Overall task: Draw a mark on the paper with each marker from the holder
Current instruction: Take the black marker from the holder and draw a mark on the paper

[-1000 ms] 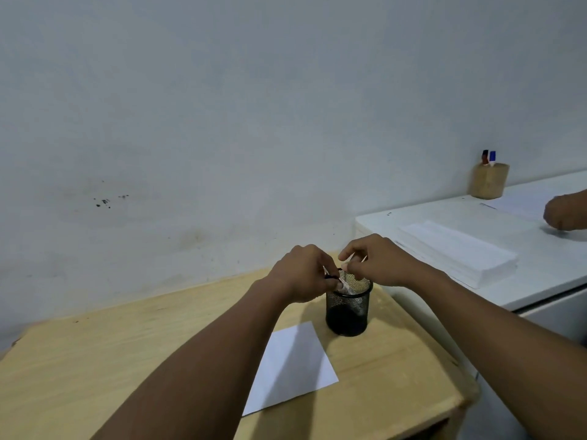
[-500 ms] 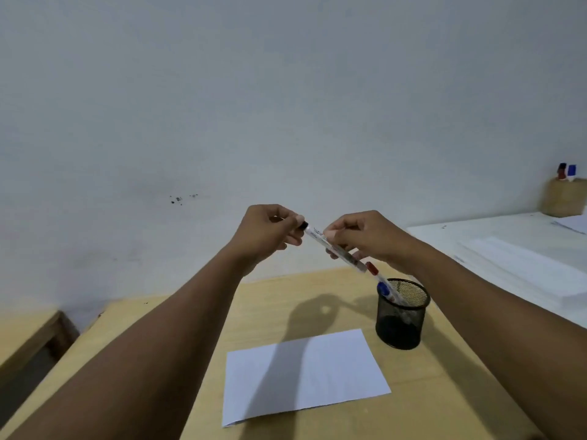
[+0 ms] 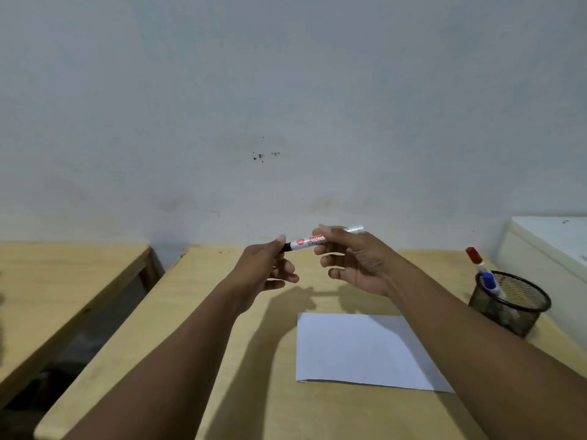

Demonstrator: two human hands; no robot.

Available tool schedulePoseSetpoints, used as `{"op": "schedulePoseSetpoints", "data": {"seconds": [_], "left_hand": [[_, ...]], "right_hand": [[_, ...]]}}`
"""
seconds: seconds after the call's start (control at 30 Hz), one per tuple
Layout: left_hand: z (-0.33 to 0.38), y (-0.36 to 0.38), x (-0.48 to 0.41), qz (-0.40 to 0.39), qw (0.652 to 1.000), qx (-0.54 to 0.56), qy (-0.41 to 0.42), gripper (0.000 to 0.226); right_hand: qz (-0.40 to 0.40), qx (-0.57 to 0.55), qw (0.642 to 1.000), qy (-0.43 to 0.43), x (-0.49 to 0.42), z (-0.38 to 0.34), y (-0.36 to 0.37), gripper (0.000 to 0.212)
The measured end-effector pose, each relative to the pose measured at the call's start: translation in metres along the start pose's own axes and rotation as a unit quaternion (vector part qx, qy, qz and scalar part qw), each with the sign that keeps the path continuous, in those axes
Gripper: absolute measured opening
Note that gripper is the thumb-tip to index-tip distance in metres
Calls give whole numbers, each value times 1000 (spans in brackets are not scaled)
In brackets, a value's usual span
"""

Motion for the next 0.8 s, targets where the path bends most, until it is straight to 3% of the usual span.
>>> {"op": "schedulePoseSetpoints", "data": {"seconds": [0.2, 0.3, 0.4, 0.5, 0.63, 0.7, 0.8], "left_hand": [[-23, -4, -11, -32, 999, -6, -10, 44], [-23, 1, -11, -58, 997, 39, -23, 36], [-31, -9, -12, -18, 997, 75, -27, 37], [-43, -25, -15, 29, 994, -95, 39, 51], [-55, -28, -21, 78, 912, -397, 75, 42], [-56, -25, -23, 87, 875, -469, 86, 36], [-61, -19, -27, 70, 844, -525, 82, 28]], "right_hand": [[-12, -30, 999, 3, -10, 28, 10, 9], [-38, -47, 998, -1, -11, 27, 5, 14], [-38, -69, 997, -11, -10, 21, -7, 25], [-19, -83, 996, 0, -9, 23, -28, 32], [23, -41, 999, 18, -6, 39, -38, 21], [50, -2, 999, 17, -5, 47, -34, 5], [75, 36, 997, 10, -6, 63, -27, 10]]}}
Point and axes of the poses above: each hand's wrist, its own x-axis away from the middle knuckle, its own y-axis out of the palm, z = x × y, the point moved 5 cm from there along -x, towards the middle knuckle, and after that the axes turned 12 degrees about -y, right-handed, at the moved point
